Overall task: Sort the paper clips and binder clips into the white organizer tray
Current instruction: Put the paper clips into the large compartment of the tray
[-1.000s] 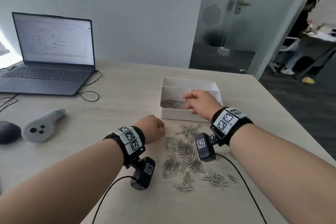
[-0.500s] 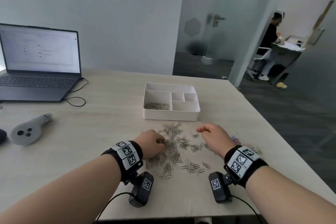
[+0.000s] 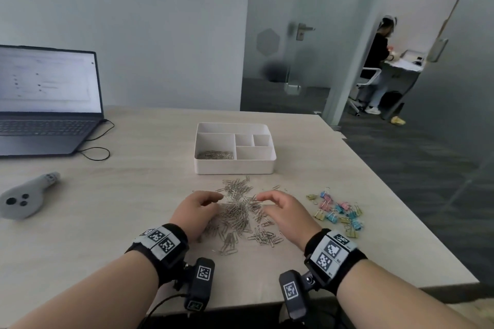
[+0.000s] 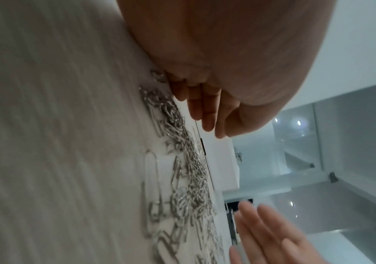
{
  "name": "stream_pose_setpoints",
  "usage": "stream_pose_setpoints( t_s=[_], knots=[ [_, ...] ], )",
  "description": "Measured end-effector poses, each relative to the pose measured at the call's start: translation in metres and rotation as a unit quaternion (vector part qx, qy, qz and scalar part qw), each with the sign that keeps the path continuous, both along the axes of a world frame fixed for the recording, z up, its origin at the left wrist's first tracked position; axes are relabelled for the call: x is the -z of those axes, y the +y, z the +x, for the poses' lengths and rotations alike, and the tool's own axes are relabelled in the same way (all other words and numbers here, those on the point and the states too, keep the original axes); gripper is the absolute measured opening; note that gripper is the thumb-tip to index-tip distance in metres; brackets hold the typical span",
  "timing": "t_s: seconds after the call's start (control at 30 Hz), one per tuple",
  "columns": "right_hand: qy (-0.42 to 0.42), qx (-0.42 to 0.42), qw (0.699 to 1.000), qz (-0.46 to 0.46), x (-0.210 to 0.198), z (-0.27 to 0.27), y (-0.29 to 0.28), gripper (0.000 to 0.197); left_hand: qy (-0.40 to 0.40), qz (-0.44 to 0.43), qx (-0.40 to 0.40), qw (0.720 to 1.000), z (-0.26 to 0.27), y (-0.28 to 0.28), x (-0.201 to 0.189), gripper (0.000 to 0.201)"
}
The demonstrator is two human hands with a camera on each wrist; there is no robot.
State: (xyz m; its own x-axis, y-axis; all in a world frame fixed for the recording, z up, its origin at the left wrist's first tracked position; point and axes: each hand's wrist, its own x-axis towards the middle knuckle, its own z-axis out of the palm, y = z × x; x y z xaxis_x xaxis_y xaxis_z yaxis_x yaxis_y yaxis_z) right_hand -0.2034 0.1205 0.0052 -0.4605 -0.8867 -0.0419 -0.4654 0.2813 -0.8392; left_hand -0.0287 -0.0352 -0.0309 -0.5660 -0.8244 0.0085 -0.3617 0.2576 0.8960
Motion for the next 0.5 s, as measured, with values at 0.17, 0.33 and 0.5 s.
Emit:
stream_pose_setpoints(
  t_s=[0.17,0.33,0.5],
  knots=[
    [0.015,0.078,0.996,-0.042,0.014,-0.023,0.01,0.025,0.029,-0.033,-0.057,0.997,0.007,0.005,0.005,0.028],
    [0.036,0.098,0.994,-0.032,0.023,-0.038,0.004,0.026,-0.032,-0.124,-0.03,0.991,-0.002,0.004,0.014,0.031],
    [0.062,0.096,0.993,0.027,0.03,-0.05,-0.015,0.038,-0.161,-0.169,0.001,0.972,-0.012,0.0,0.017,0.052]
  ],
)
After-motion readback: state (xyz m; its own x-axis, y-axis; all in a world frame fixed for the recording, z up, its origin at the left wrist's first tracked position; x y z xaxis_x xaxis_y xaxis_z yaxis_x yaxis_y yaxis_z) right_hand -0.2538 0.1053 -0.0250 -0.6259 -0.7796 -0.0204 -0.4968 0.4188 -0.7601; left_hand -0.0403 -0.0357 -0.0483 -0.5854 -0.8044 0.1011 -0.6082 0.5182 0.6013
